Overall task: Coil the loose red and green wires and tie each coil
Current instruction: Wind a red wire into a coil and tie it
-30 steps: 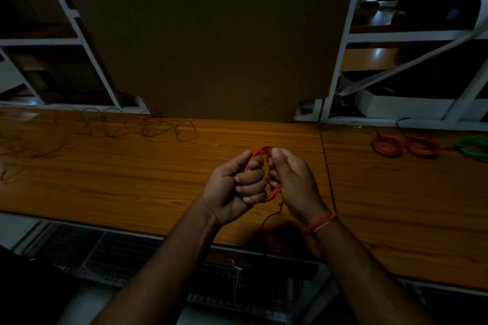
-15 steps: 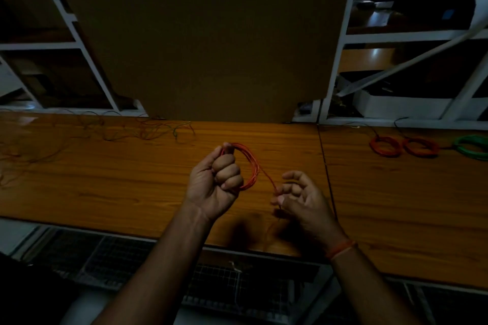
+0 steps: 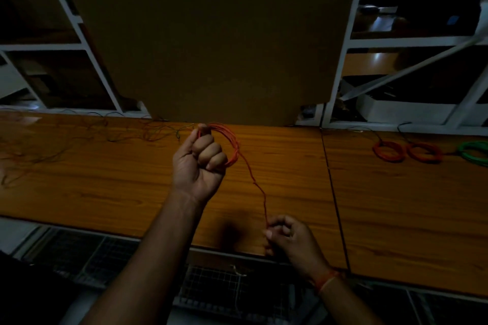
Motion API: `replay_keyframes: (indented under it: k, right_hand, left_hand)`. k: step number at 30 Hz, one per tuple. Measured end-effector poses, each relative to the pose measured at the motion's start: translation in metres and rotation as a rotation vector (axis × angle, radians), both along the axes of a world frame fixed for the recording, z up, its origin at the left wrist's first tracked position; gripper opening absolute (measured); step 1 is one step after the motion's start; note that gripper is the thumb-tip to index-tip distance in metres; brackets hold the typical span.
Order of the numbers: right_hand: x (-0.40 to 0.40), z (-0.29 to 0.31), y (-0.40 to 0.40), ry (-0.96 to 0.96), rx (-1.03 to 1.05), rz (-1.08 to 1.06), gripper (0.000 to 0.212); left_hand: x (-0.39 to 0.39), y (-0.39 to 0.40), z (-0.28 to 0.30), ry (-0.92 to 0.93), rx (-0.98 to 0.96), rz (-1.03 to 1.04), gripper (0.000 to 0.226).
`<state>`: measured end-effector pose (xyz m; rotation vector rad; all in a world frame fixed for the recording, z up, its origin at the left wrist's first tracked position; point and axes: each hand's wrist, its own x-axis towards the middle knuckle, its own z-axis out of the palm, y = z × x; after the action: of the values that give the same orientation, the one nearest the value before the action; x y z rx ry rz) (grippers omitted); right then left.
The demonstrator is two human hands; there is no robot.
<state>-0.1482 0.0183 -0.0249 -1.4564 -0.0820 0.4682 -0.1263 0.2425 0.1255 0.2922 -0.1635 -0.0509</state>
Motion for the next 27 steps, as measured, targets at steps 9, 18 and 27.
replay_keyframes:
  k: [9, 18, 27]
  right_hand:
    - [-0.011, 0.077, -0.008, -0.779, -0.404, 0.074, 0.012]
    - [0.022, 0.141, 0.007, -0.87, -0.139, 0.021, 0.014]
    - [0.049, 0.127, 0.025, -0.699, 0.001, -0.206, 0.008]
  left_hand:
    - [0.0, -0.003, -0.015, 0.163, 0.712, 0.427, 0.027]
    - [-0.012, -0.031, -0.032, -0.017, 1.182, 0.163, 0.032]
    - [-0.015, -0.033, -0.039, 0.003, 0.829, -0.152, 0.027]
